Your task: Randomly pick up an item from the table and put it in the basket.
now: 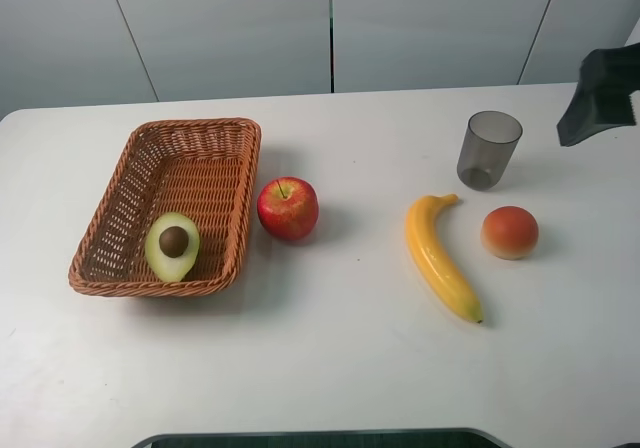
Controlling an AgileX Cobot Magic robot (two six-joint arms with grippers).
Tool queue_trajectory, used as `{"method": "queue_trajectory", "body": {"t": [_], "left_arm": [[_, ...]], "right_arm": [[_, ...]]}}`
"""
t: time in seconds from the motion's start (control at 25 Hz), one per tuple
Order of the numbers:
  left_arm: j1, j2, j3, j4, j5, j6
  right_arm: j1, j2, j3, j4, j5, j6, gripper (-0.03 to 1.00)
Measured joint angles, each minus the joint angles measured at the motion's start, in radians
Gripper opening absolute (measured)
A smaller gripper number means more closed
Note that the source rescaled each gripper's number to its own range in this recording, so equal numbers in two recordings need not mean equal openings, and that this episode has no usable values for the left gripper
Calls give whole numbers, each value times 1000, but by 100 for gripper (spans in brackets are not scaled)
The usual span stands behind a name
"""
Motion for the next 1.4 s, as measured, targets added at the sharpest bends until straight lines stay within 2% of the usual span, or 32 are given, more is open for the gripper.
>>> {"method": "queue_trajectory", "body": {"t": [0.2,0.4,0.56,0.76,1.12,1.4], "left_arm": [[0,0,0,0,0,0],[0,0,0,0,0,0],[0,0,0,0,0,0],[0,0,0,0,0,0],[0,0,0,0,0,0],[0,0,0,0,0,5]], "right_arm": [[0,-249,69,6,14,-22,100],[0,-487,134,37,87,-48,100],[0,-645,164,42,103,-55,100],[0,-819,194,42,112,-132,100],[0,-1054,328,65,103,-228,100],[0,-1075,364,89,72,-286,100]]}}
